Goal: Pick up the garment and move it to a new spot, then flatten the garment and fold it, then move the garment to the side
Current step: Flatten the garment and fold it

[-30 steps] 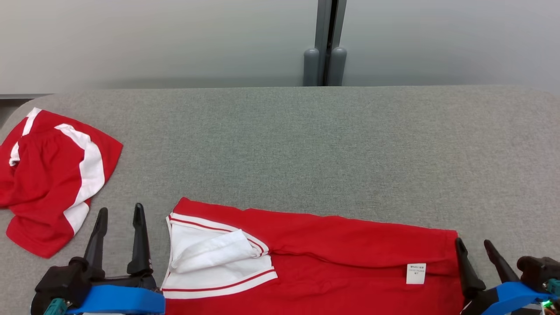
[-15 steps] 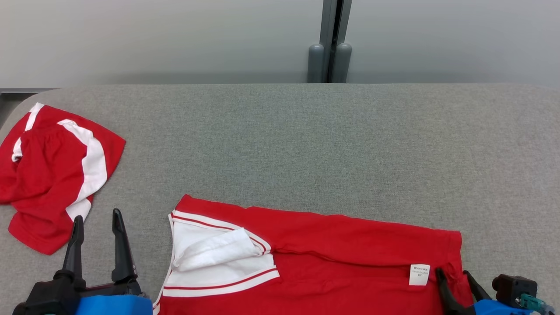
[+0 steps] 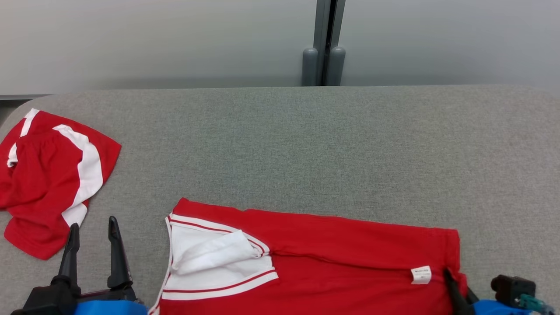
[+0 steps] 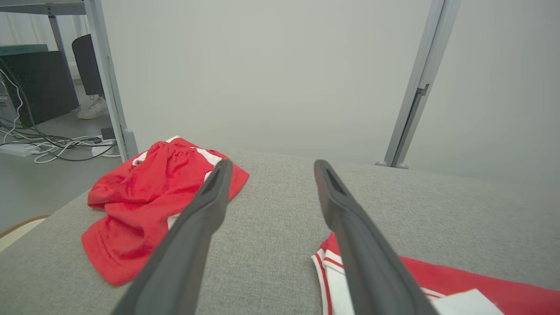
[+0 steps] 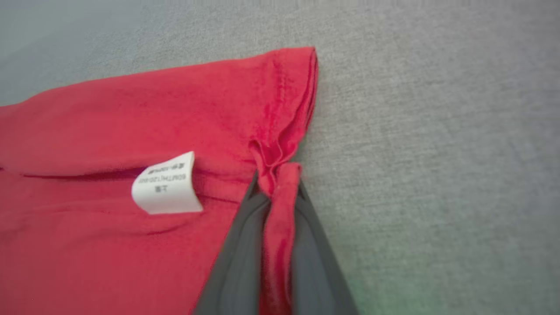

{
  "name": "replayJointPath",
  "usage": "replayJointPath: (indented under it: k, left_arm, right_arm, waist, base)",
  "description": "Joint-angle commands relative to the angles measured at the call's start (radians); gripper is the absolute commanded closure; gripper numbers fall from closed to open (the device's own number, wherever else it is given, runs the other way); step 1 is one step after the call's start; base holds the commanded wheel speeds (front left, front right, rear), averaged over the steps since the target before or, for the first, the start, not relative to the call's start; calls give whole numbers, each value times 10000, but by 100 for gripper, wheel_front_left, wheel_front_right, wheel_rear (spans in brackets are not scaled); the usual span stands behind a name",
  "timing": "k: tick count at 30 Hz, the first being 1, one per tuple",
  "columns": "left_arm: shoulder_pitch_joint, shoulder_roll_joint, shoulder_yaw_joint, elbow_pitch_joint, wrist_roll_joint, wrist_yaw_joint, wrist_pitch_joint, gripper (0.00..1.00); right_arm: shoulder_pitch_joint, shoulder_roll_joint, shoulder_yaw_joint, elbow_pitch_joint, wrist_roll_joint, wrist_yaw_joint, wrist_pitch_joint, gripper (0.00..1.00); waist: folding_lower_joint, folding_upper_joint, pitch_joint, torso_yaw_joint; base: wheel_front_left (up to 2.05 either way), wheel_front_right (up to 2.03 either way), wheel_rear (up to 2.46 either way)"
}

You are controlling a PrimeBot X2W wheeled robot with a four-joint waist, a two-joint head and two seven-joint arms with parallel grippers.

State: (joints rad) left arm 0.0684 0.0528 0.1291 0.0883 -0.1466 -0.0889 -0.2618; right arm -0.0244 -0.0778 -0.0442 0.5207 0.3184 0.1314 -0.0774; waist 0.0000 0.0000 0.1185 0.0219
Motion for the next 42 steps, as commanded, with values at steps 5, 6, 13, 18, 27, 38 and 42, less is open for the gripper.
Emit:
replayJointPath:
  k: [5,6,13,18,27,38,42]
  left_arm:
    - [102,-23,204,-40,187,-53,-43,0]
    - [125,-21,178,-66,169,-32,-41,0]
    - [156,-25,60,-39,81,25,-41,0]
    - [176,-26,37,-80,54,18,-42,0]
    - [285,-24,26,-10,15,16,-42,0]
    - [185,-25,-86,13,47,25,-42,0]
    - [73,-26,-197,74,-2,41,-42,0]
  right_arm:
    - [-298,-1005,-872,-144,81,-10,70,100]
    - [-325,-1198,-1028,-190,77,-10,116,100]
    - [-325,-2310,-1988,-675,-42,-7,671,100]
    - [-268,-2421,-2333,-1228,-178,-7,1084,100]
    - [290,-1388,-1358,-2751,-123,-5,1645,100]
    - [280,-185,986,-3917,87,-4,1969,100]
    - [-115,104,1881,-3736,210,-5,1883,100]
  waist:
    - [0,0,-148,-180]
    - [0,0,-173,-207]
    - [0,0,-315,-311]
    - [0,0,-333,-319]
    - [0,0,-443,-265]
    - [0,0,-427,-127]
    - [0,0,-378,-46]
  base:
    - [0,0,0]
    - [0,0,0]
    - [0,0,0]
    - [0,0,0]
    - [0,0,0]
    - [0,0,0]
    - [0,0,0]
